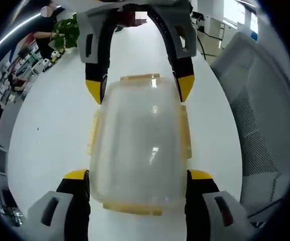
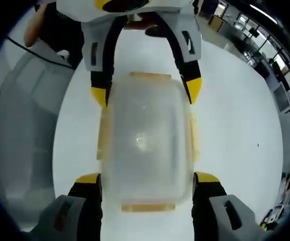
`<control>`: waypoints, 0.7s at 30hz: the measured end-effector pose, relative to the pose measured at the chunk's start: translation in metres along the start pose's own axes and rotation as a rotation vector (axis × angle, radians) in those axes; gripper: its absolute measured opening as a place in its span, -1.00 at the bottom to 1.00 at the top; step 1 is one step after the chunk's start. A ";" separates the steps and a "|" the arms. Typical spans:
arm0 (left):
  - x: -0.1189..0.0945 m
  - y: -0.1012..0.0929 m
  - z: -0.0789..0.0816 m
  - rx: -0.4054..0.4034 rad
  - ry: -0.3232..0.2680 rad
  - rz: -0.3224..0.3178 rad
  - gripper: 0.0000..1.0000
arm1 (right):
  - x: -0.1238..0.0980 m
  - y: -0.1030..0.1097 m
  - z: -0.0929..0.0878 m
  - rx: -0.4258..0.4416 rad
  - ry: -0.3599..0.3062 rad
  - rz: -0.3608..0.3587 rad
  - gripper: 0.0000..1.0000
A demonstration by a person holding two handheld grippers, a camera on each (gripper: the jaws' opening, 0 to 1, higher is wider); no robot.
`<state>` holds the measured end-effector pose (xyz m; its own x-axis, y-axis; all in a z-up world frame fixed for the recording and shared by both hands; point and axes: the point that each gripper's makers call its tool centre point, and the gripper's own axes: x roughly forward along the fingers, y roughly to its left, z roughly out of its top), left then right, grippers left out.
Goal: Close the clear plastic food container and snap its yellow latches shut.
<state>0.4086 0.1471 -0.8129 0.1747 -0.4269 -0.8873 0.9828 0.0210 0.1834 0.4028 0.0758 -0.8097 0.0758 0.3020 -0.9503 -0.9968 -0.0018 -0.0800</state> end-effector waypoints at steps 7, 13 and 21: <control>-0.001 0.001 -0.005 -0.010 0.000 0.003 0.56 | 0.002 -0.001 0.004 -0.008 0.001 0.003 0.45; 0.001 0.008 -0.004 -0.012 0.000 0.007 0.57 | 0.002 -0.007 0.002 -0.007 -0.009 -0.001 0.45; 0.003 0.018 -0.003 -0.018 -0.002 0.011 0.57 | 0.002 -0.018 0.001 -0.015 -0.004 -0.004 0.45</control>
<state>0.4268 0.1489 -0.8141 0.1858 -0.4281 -0.8844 0.9817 0.0420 0.1859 0.4212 0.0772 -0.8098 0.0793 0.3058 -0.9488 -0.9960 -0.0149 -0.0881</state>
